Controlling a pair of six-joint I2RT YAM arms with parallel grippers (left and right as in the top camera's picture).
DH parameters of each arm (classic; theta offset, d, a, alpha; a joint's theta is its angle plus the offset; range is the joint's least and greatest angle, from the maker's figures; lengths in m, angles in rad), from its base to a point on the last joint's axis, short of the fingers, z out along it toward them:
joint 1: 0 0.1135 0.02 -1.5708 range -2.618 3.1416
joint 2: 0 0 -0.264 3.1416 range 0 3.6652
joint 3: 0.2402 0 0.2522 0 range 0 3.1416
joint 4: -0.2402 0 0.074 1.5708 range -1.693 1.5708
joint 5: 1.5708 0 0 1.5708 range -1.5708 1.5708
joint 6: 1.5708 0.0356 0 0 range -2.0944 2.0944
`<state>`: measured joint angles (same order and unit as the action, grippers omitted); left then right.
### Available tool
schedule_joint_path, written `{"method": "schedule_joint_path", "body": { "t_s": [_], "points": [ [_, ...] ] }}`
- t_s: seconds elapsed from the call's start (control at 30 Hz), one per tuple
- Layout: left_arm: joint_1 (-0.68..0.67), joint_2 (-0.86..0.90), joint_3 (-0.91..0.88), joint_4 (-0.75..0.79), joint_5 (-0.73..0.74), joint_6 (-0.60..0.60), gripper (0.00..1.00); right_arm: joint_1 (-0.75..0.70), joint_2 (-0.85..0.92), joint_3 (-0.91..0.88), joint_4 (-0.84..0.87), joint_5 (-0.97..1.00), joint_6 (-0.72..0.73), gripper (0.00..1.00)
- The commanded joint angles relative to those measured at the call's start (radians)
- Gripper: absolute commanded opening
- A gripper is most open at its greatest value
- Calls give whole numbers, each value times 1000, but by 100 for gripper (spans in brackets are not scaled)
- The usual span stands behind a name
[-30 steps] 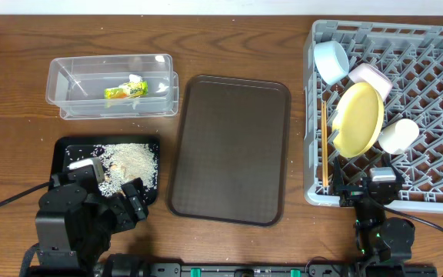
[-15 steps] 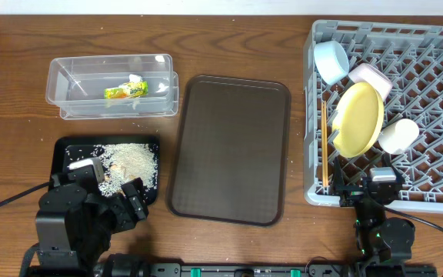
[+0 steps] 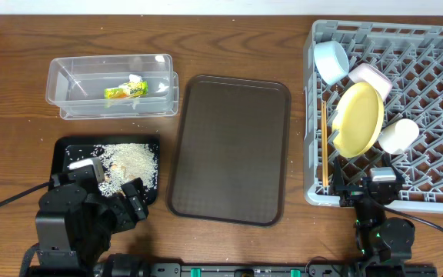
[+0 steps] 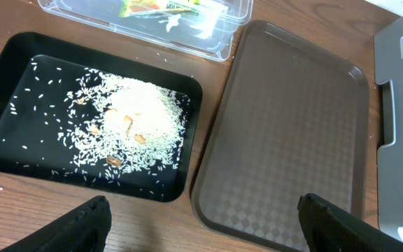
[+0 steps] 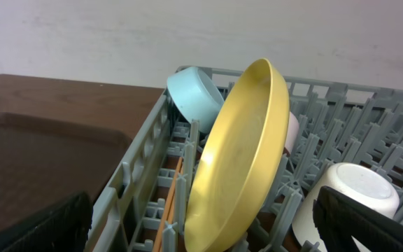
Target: Sort waste into correct bins and load items into the dishwasher rack
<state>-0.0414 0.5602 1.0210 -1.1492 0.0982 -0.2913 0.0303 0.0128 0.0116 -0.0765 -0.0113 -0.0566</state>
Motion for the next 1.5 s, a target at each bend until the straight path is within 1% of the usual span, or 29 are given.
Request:
{"method": "schedule_joint_path", "body": {
  "t_s": [0.0, 0.07, 0.17, 0.27, 0.43, 0.63, 0.83, 0.9, 1.47],
  "points": [
    [0, -6, -3, -3, -53, 31, 88, -5, -7, -6, 3, -8, -12, 99],
    [10, -14, -9, -5, -105, 42, 88, -5, -7, -6, 3, -8, -12, 99],
    [25, -48, -58, 10, -118, 67, 88, -5, -7, -6, 3, -8, -12, 99],
    [25, -122, -172, 97, -118, 67, 88, -5, -7, -6, 3, -8, -12, 99],
    [25, -278, -449, 370, -137, 74, 88, -5, -7, -6, 3, -8, -12, 99],
    [25, -425, -747, 687, -140, 73, 88, -5, -7, -6, 3, -8, -12, 99],
    [25, -550, -971, 1004, -141, 73, 88, -5, -7, -6, 3, -8, -12, 99],
    [25, -557, -1017, 1085, -147, 75, 88, -5, -7, -6, 3, -8, -12, 99],
    [25, -556, -1017, 1081, -136, 73, 88, -5, -7, -6, 3, -8, -12, 99]
  ]
}}
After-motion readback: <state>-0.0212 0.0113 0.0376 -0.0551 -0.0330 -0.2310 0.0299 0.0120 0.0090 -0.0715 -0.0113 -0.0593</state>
